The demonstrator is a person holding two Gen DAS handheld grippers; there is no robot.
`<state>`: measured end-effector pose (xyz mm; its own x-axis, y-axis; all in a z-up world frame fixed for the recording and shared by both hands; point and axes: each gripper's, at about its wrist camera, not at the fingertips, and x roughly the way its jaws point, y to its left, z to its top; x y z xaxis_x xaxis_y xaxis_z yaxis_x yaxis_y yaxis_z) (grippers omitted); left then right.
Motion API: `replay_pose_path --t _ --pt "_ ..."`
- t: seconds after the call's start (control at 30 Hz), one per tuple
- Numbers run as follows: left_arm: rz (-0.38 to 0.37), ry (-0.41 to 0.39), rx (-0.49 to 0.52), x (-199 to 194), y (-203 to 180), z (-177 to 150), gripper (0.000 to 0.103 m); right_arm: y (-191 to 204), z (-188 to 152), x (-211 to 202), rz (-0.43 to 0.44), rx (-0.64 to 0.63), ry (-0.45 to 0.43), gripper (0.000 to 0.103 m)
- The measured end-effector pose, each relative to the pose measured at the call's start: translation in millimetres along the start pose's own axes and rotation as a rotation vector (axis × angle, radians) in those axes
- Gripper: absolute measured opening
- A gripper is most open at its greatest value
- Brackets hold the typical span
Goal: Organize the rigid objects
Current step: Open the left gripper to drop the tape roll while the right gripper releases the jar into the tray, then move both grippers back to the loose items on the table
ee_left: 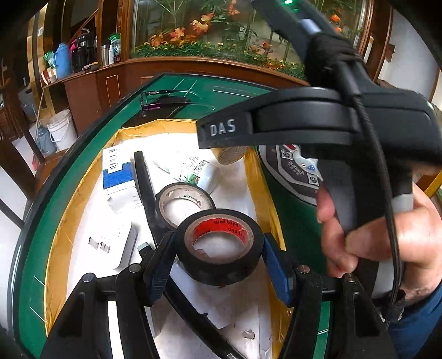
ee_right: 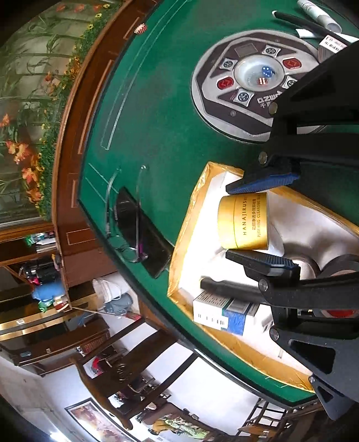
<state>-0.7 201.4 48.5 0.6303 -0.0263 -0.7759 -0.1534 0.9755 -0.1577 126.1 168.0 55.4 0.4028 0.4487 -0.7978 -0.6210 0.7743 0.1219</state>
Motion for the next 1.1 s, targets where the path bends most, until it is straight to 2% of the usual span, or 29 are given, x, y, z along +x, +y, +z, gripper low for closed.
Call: replay_pose_path --t 0.47,0.6,0.67,0.87,1.1 --pt "0.005 0.013 -0.001 2.6 -2.7 -2.6 0.067 1.3 -2.3 21.3 -0.014 -0.019 0.037 0.039" --pt "-0.005 0.013 -0.021 3.4 2.0 -1.3 0.075 2.8 -2.4 19.2 -0.011 -0.025 0.032 0.049" --pt "-0.012 0.009 -0.029 2.5 4.1 -1.0 0.075 2.0 -1.7 17.2 -0.004 -0.023 0.031 0.054" --pt "-0.020 0.006 -0.028 -1.6 2.1 -2.5 0.076 -7.8 -3.9 0.4 0.031 0.012 0.004 0.055" --pt "0.012 -0.018 -0.016 -13.5 -3.3 -7.5 0.076 -31.5 -15.3 -34.3 0.093 0.088 -0.051 0.055"
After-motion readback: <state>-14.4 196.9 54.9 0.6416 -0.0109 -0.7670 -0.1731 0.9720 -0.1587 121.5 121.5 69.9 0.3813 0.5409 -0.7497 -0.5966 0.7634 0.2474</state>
